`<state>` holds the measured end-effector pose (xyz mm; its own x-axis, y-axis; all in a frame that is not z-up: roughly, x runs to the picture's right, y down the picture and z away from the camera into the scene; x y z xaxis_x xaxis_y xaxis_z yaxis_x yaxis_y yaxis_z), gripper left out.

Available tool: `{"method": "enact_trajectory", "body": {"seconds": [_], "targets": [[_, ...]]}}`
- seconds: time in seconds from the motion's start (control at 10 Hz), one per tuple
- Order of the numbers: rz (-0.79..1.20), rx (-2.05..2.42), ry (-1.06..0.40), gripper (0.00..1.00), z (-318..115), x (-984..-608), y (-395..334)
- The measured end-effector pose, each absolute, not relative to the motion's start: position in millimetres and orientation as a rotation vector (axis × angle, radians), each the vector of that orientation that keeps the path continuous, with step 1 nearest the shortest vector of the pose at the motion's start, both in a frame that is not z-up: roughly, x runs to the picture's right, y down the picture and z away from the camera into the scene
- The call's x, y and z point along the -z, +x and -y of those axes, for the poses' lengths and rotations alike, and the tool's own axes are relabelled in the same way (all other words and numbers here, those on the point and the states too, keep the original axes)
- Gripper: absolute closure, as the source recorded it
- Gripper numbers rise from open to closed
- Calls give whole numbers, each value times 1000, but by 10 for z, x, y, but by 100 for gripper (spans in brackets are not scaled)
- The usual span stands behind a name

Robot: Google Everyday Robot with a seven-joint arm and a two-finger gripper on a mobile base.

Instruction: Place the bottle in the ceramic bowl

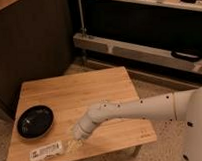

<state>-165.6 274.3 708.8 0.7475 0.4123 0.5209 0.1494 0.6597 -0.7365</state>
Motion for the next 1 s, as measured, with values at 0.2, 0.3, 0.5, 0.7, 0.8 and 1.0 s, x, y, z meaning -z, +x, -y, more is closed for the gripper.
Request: {"method": "enact_trajectory", "body": {"seconds": [0.2, 0.3, 0.5, 0.7, 0.8, 1.0], "targets": [[729, -171, -855, 35, -2816, -7169, -1629], [729, -172, -855, 35, -2832, -7194, -1628], [729, -180, -854, 35, -2842, -7263, -1646], [727, -189, -856, 35, -2849, -7320, -1654], [726, -190, -859, 35, -2858, -7340, -1665], [726, -199, -862, 35, -2867, -7371, -1667]]}}
